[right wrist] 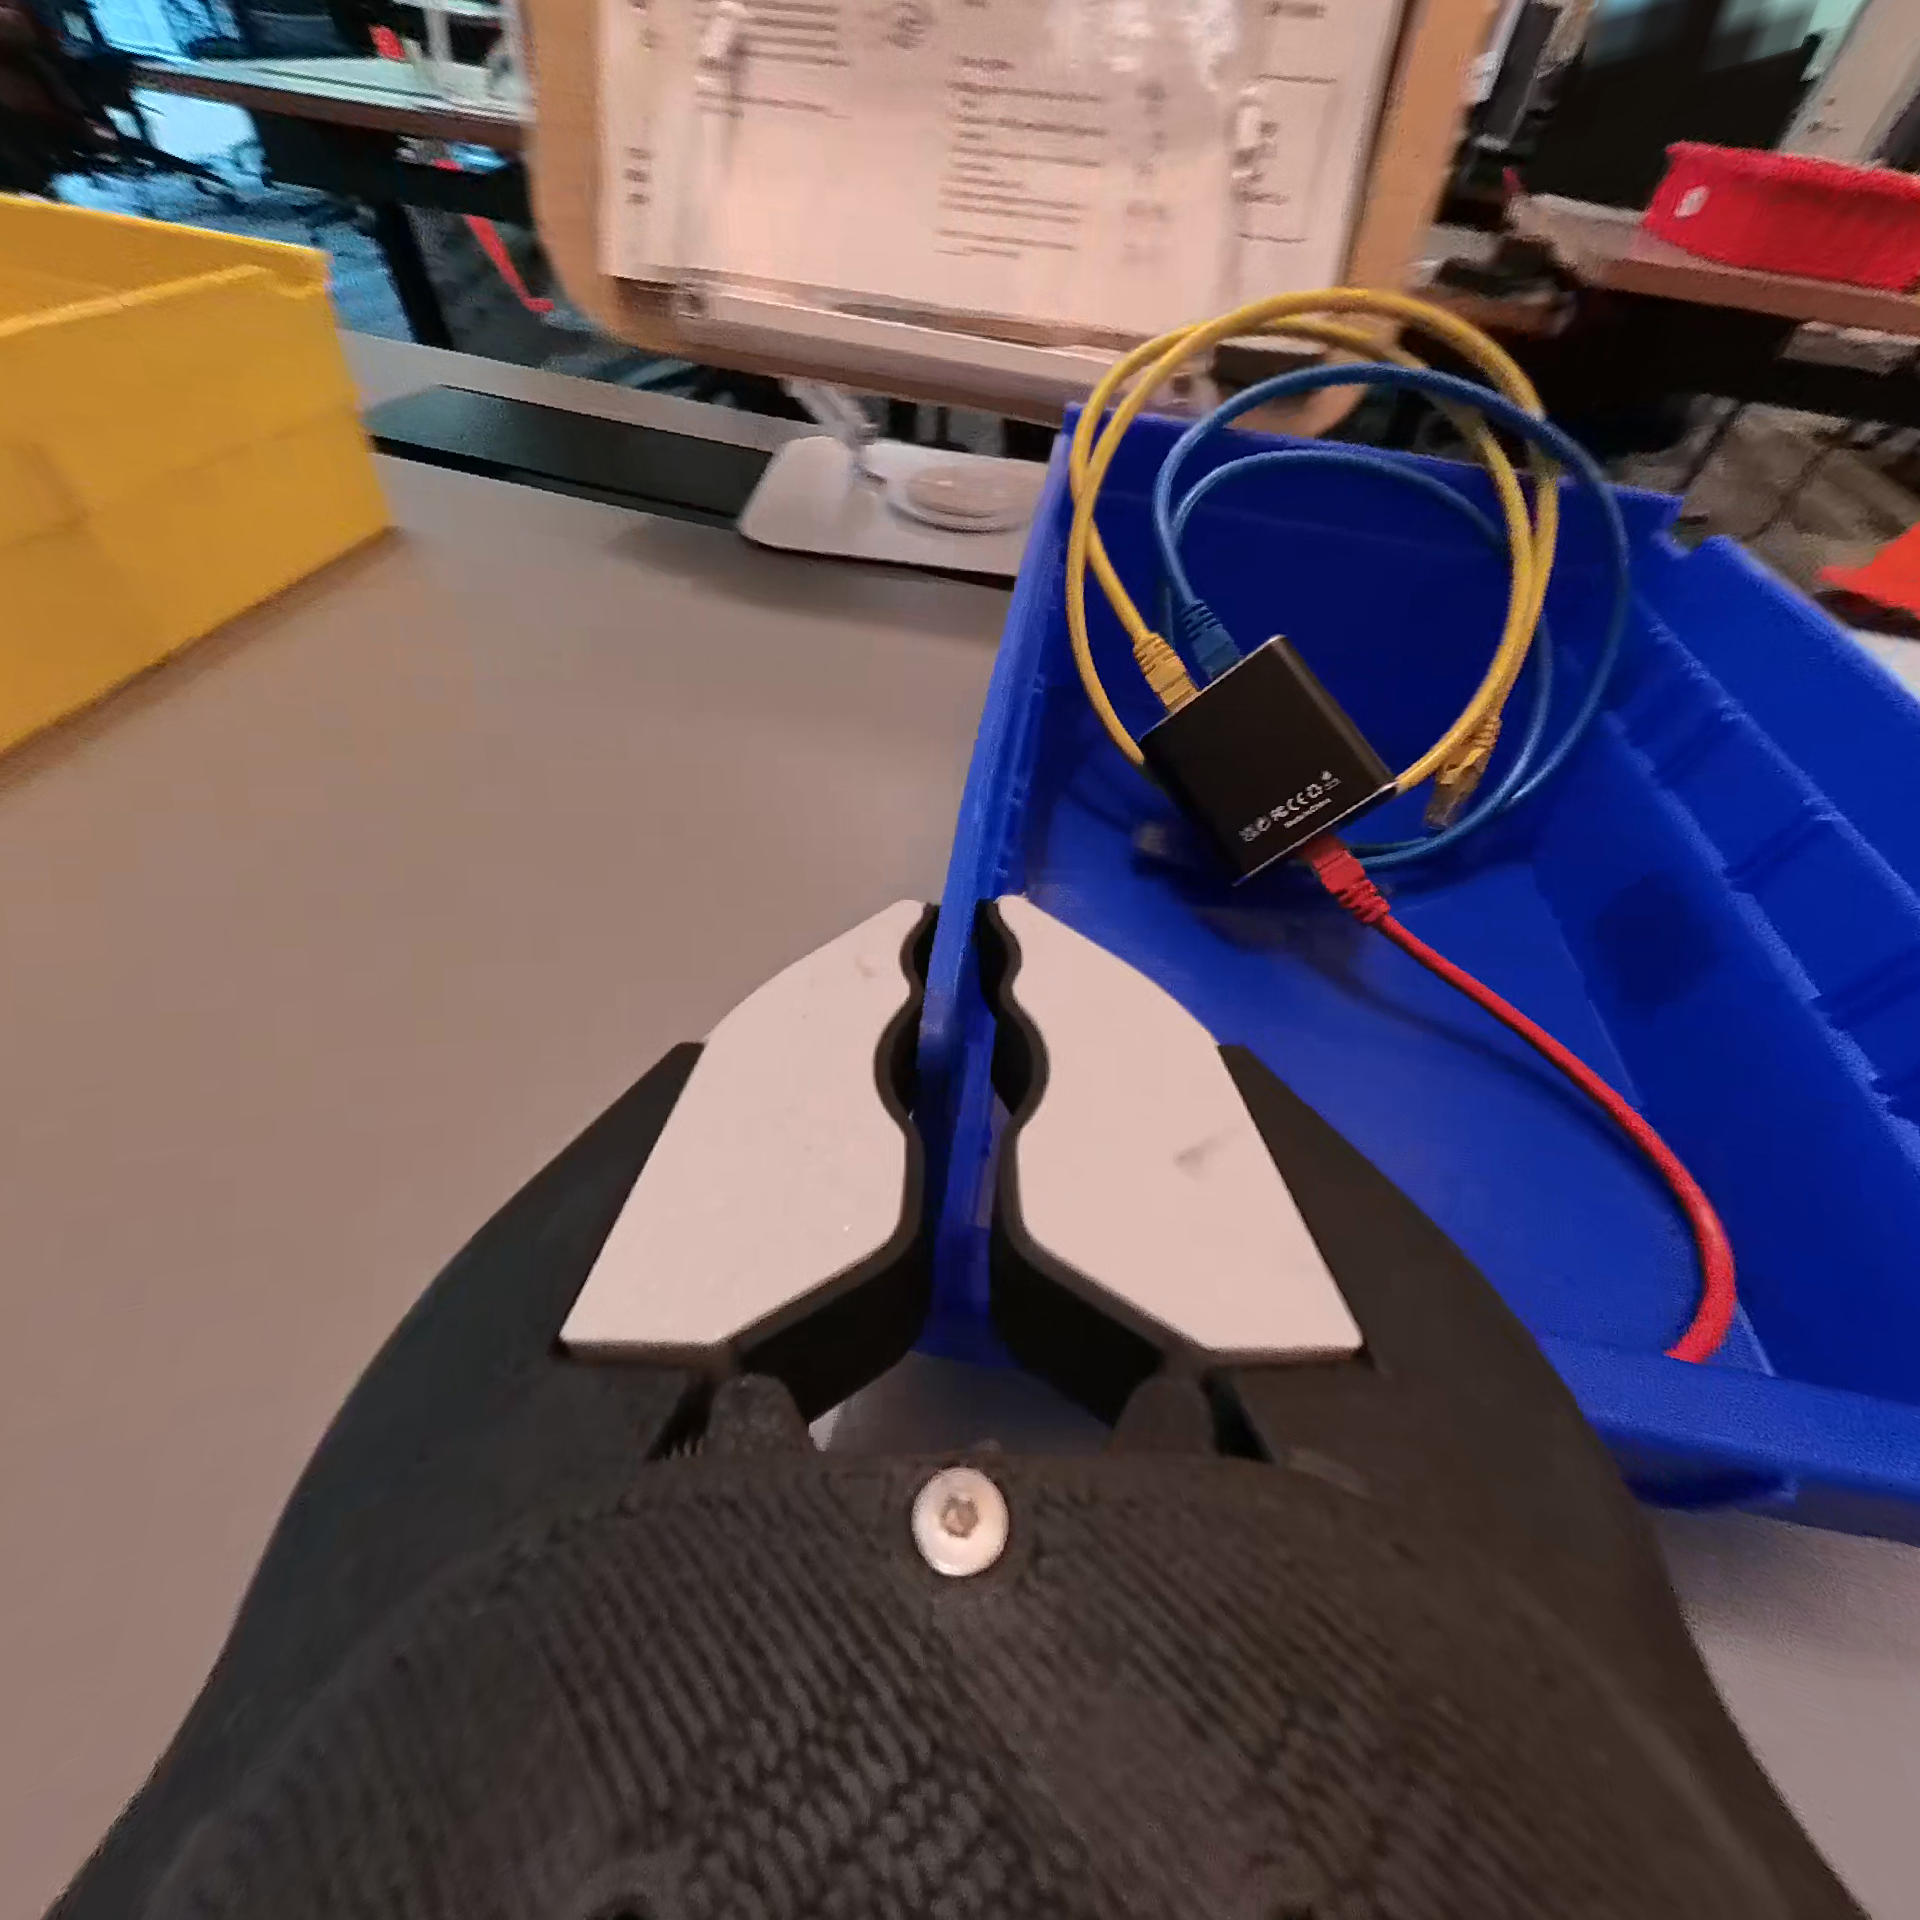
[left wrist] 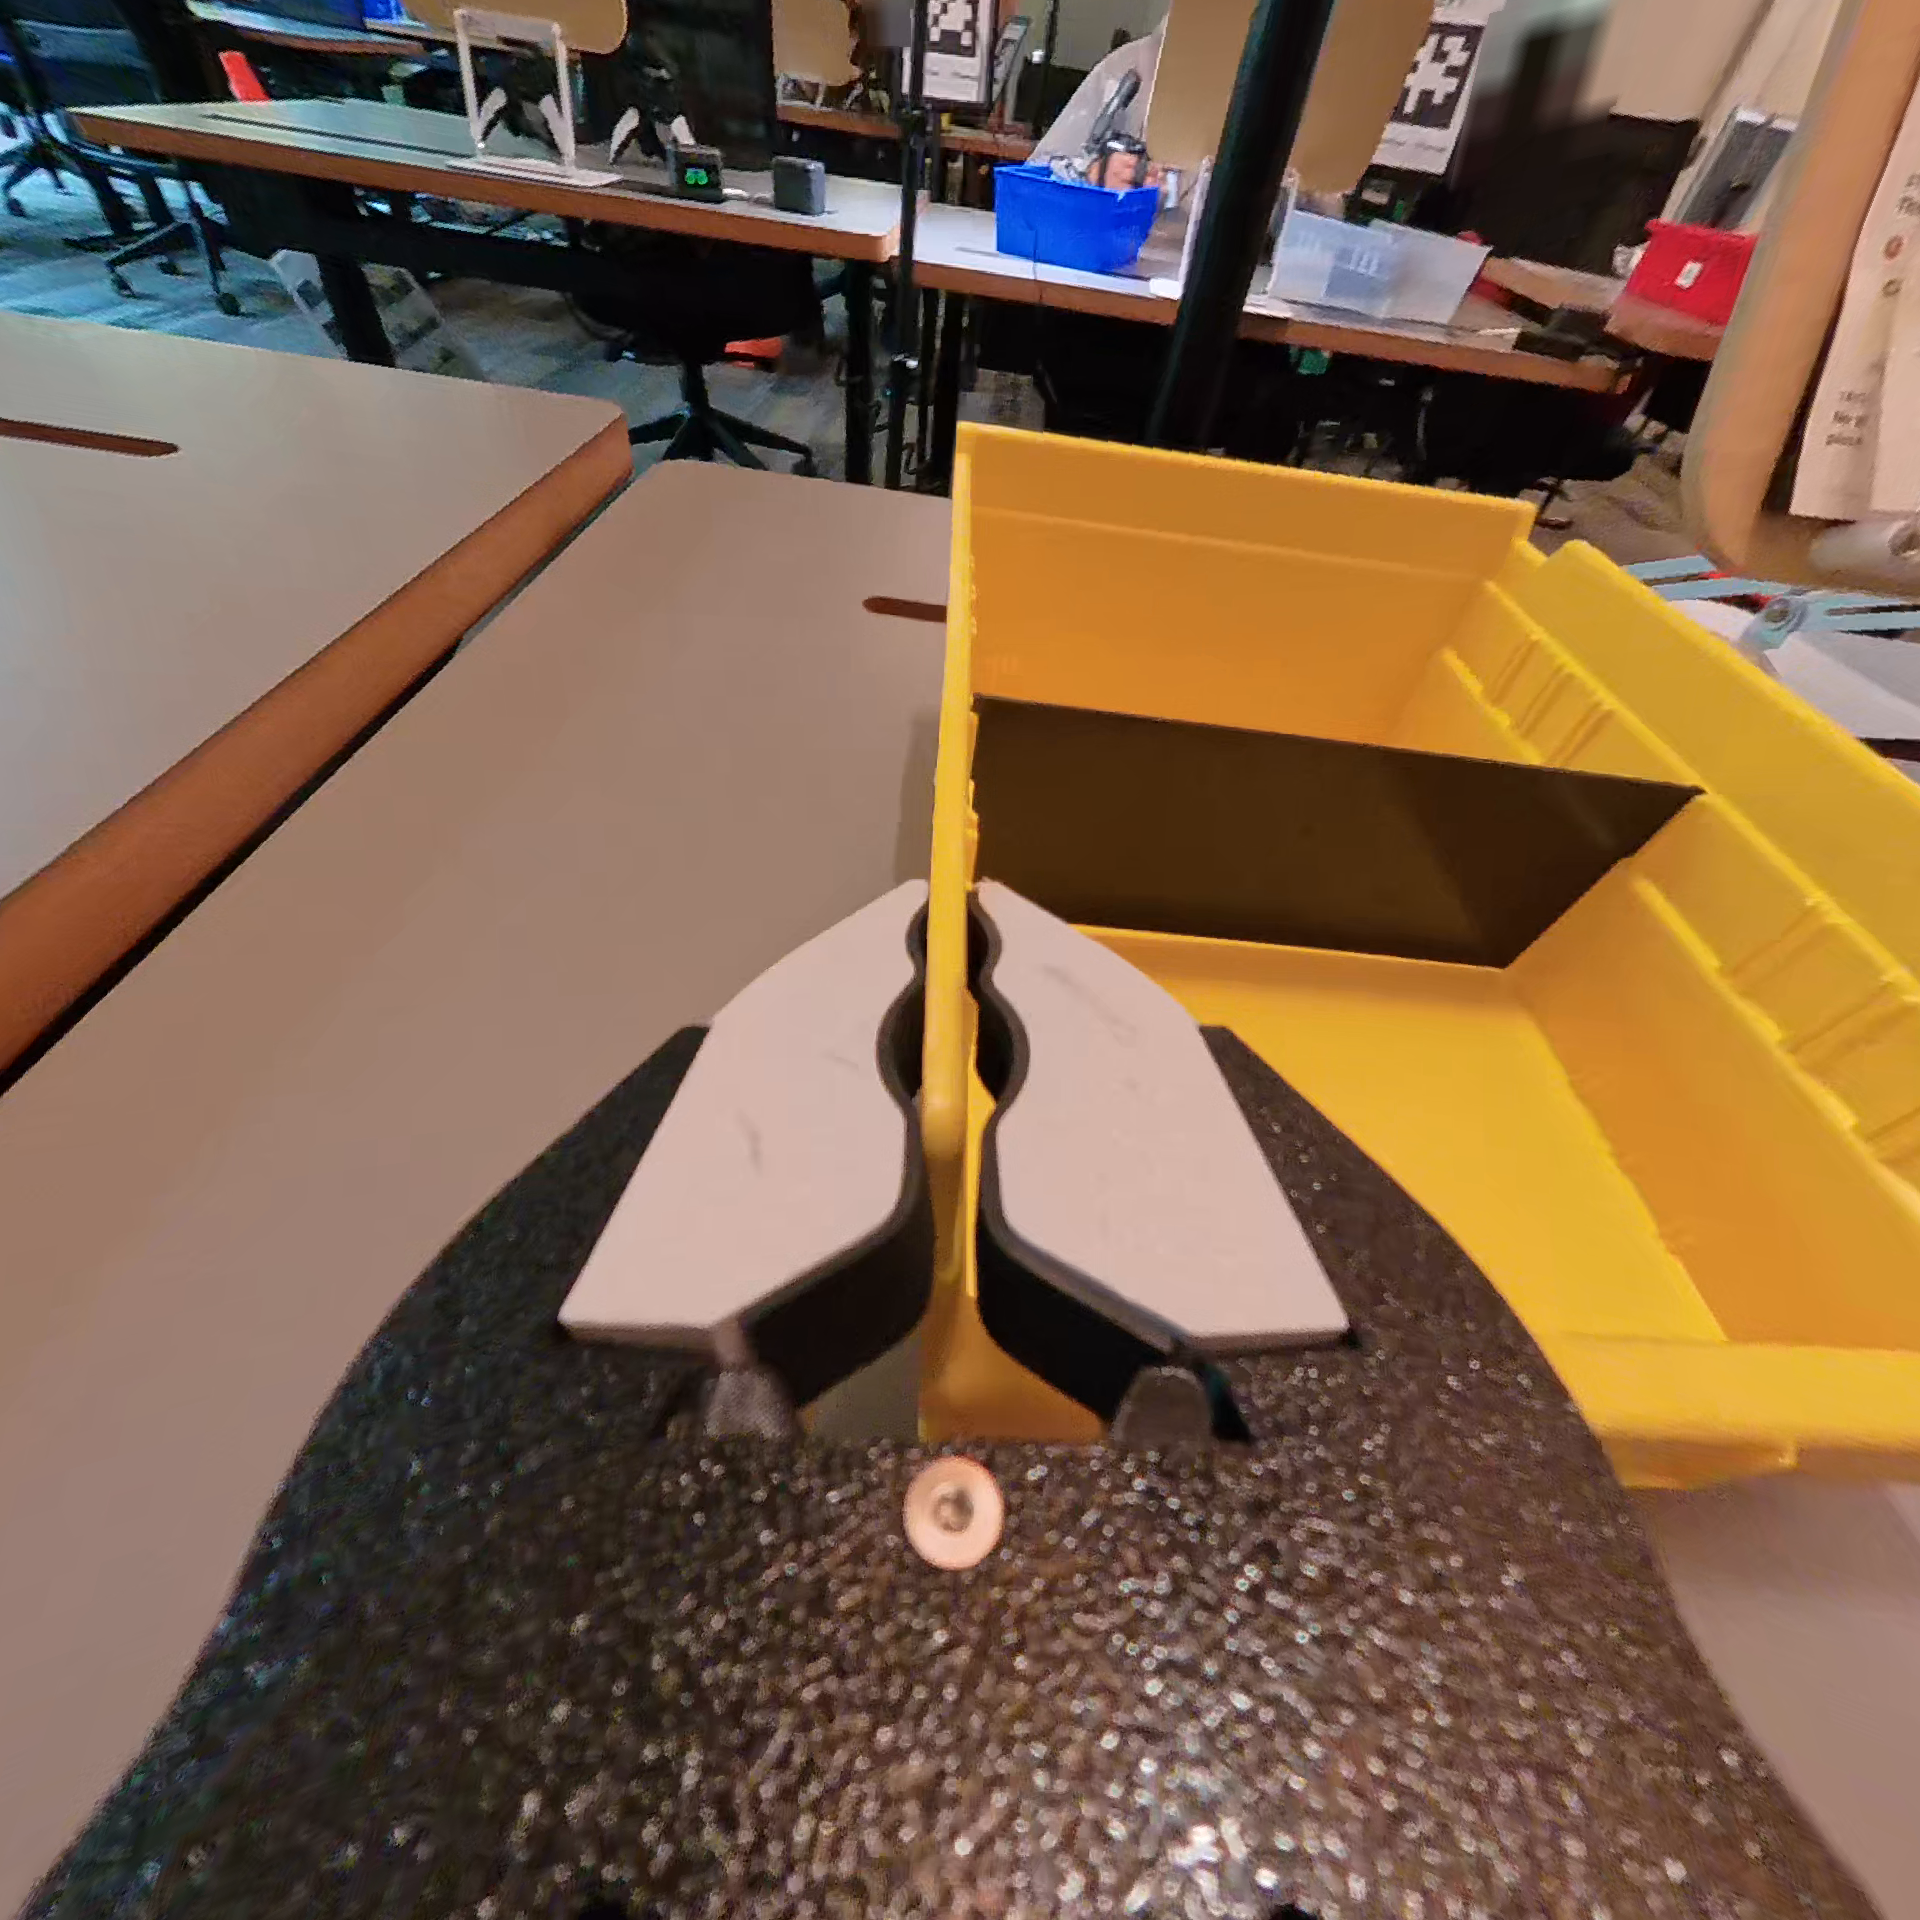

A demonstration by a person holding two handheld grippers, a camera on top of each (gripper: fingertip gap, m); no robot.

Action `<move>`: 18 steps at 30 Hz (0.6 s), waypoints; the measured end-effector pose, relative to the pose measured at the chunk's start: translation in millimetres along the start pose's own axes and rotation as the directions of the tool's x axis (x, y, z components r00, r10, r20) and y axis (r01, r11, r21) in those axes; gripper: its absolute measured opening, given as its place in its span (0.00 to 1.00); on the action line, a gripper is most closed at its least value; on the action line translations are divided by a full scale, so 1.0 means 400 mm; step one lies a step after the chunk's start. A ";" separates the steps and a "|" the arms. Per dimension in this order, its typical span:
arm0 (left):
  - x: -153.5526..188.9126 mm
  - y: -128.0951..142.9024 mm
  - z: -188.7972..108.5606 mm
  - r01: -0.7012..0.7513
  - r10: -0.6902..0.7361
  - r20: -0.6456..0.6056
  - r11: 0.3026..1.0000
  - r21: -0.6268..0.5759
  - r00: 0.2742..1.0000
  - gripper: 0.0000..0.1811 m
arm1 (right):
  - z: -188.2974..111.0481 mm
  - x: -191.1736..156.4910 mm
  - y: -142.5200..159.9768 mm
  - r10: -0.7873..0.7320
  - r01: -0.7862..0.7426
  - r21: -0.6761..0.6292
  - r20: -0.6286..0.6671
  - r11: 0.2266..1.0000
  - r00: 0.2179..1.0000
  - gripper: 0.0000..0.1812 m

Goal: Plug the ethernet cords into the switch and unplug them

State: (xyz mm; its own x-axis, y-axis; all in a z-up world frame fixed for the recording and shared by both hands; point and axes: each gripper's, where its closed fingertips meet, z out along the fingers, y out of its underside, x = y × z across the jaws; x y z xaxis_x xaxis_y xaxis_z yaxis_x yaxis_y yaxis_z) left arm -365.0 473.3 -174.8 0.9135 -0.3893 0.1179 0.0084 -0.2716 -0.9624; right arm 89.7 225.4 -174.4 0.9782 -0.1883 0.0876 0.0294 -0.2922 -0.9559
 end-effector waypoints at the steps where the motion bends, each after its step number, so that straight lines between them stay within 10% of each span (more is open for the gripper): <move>1: 0.003 0.004 -0.015 0.007 -0.007 0.017 1.000 0.002 1.000 0.01 | -0.003 -0.039 -0.003 0.010 -0.010 0.000 0.028 1.000 1.000 0.04; 9: 0.013 -0.027 -0.148 0.031 -0.043 0.161 0.996 0.080 0.986 0.01 | -0.015 -0.327 -0.033 0.028 -0.032 0.019 0.200 0.999 0.979 0.08; 18: 0.063 -0.198 -0.299 -0.223 0.162 0.270 0.952 0.210 0.949 0.02 | -0.113 -0.651 -0.129 -0.004 -0.018 0.033 0.588 0.999 0.809 0.45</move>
State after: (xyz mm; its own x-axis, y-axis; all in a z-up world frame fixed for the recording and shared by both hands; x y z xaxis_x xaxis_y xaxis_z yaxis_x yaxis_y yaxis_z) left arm -391.1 379.8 -66.2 0.9782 -0.1759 -0.1105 -0.1099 0.0130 -0.9939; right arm -175.9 247.1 -135.1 0.9120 0.4002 -0.0896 0.0182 -0.2578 -0.9660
